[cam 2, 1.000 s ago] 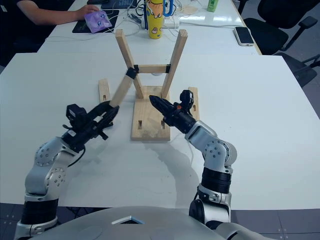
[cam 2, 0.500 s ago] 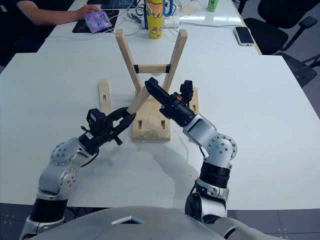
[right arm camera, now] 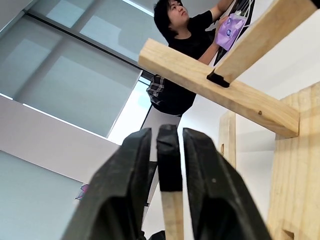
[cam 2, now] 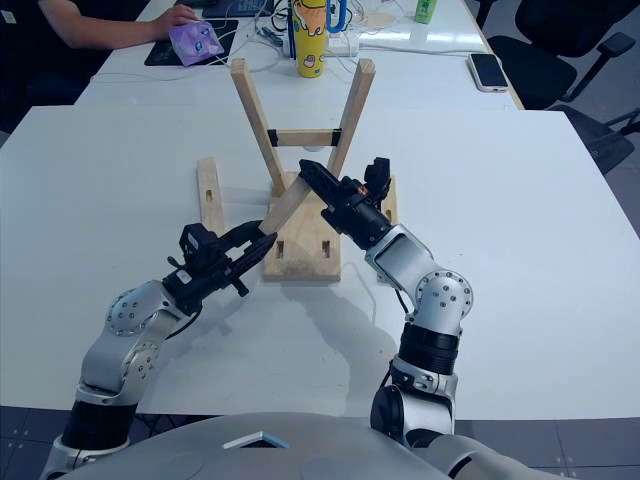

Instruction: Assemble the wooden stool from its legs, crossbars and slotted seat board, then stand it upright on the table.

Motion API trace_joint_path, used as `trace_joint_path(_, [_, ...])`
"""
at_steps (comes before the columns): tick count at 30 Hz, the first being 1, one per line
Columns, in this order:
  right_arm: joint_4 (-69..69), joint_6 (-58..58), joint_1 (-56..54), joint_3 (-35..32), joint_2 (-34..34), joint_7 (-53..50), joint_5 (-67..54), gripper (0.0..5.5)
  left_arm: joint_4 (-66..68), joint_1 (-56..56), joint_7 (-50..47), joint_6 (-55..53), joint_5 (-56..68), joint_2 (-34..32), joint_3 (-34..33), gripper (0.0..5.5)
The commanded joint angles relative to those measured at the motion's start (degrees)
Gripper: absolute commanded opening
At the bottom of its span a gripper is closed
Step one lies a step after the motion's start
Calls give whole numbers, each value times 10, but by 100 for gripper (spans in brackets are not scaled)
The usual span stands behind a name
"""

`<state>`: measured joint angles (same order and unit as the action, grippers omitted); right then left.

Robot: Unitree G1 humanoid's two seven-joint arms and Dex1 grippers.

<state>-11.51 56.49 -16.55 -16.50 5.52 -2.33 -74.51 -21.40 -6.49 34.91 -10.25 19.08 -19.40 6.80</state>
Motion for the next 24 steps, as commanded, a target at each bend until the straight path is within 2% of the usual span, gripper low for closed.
trace_joint_path(1, [-3, -4, 3, 14, -3, -15, -13, 52, -7, 0, -6, 6, -11, 2, 7, 135])
trace_joint_path(8, [8, -21, 4, 23, -15, -18, -3, 47, -1, 7, -18, 4, -16, 5, 10, 135])
trace_joint_path(9, [11, -23, 4, 24, -18, -17, 1, 46, 1, 9, -20, 5, -15, 7, 8, 171])
trace_joint_path(14, [14, -34, 9, 40, -34, -9, 29, 45, -5, 11, -13, -5, 16, 12, -3, 232])
trace_joint_path(21, [-15, -92, 28, 65, -83, 44, 140, 45, -13, 24, -5, -27, 101, 17, -50, 329])
trace_joint_path(24, [-91, -130, 59, 32, -97, 37, 152, 45, -17, 23, -8, -28, 108, 10, -64, 395])
